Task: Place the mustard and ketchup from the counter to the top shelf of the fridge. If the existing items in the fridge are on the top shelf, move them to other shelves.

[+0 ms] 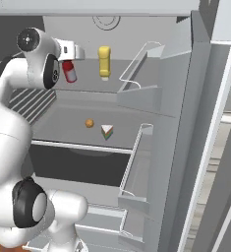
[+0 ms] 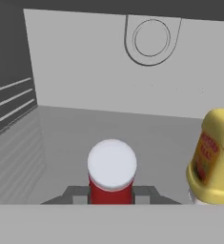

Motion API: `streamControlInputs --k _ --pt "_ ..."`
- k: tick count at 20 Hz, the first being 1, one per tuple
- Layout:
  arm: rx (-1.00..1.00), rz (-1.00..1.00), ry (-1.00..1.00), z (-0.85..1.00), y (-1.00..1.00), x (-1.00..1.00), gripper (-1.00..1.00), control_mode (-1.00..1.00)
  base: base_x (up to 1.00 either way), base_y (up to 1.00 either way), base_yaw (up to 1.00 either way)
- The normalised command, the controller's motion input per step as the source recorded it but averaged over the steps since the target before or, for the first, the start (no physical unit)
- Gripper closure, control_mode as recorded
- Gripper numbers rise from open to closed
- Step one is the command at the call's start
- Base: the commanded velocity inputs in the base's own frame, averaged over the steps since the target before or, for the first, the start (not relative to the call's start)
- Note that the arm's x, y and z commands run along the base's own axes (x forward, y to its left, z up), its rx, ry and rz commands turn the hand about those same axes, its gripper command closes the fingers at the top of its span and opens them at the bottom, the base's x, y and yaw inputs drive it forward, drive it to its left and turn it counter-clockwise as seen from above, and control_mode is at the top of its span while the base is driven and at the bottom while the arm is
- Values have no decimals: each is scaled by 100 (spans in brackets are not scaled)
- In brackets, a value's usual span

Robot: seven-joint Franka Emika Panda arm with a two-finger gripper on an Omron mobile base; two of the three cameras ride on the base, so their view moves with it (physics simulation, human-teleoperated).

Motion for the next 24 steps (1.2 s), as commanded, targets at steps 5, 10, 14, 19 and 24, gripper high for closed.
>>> streamControlInputs --k 5,10,14,19,24 --pt "0 0 0 -21 0 33 100 -100 0 0 0" --pt "0 0 0 -30 0 17 100 -100 0 0 0" --pt "0 0 0 -14 0 13 -100 -100 0 0 0" --pt "0 0 0 0 0 2 -100 -100 0 0 0" --pt "0 0 0 0 0 3 -100 -100 0 0 0"
